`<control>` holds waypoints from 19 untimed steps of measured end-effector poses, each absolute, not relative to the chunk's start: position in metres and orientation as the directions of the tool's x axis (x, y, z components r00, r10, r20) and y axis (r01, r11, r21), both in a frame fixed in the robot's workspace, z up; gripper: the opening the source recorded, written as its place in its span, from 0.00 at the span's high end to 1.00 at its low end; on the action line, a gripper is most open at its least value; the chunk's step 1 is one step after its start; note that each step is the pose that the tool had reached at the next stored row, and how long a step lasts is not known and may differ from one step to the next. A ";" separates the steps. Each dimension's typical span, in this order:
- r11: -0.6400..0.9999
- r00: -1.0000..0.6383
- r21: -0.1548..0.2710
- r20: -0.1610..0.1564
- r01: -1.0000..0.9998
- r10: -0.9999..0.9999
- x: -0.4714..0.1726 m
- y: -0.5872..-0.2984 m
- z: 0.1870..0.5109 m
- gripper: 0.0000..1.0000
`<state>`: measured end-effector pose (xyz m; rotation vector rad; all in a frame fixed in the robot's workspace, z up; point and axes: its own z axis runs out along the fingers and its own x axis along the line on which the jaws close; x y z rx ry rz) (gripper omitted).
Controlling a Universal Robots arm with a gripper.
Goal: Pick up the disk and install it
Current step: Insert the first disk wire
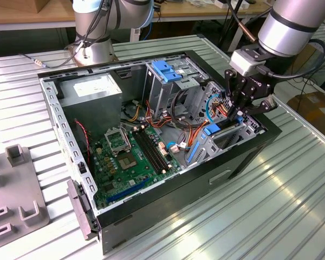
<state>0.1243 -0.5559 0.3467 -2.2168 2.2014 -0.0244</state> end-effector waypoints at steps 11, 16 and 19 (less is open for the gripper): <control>-0.007 0.007 -0.020 -0.001 -1.000 -1.000 0.124 -0.556 0.342 0.83; -0.007 0.007 -0.020 -0.005 -1.000 -1.000 0.124 -0.557 0.342 0.83; -0.007 0.007 -0.020 -0.016 -1.000 -1.000 0.124 -0.557 0.344 0.83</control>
